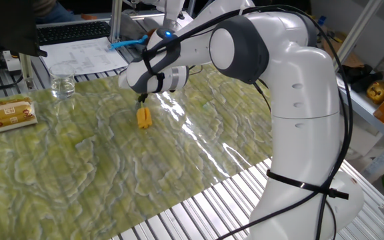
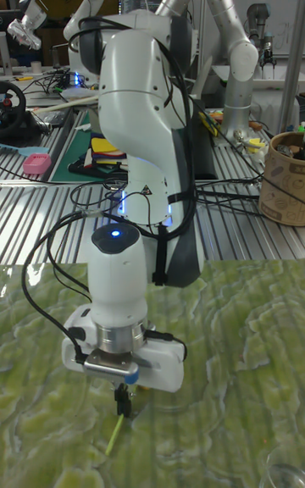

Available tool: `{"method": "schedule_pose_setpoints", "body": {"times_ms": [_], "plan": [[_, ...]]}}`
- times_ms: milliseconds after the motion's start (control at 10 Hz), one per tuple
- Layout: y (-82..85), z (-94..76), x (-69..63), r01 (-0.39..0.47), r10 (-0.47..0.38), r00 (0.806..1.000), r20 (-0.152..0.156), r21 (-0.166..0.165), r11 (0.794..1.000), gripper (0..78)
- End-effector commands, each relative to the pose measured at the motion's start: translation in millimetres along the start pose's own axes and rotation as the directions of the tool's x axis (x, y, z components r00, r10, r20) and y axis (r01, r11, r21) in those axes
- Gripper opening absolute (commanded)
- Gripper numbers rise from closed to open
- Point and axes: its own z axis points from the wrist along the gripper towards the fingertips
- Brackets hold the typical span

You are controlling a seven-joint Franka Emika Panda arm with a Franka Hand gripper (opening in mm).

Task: Scrub the table with a brush

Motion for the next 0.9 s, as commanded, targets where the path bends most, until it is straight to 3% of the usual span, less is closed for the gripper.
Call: {"method": "schedule_pose_setpoints", "body": {"times_ms": [100,500,900], "plan": [[-1.9,-2.1,0.5,0.008,-0.008,1.0,-0.013,0.004,1.0,1.2],[-5.9,-6.6,-0.4,0.021,-0.021,1.0,-0.01,0.005,1.0,1.2],[-34.4,-10.1,-8.1,0.071,-0.071,0.997,-0.013,0.001,0.997,1.2]]}}
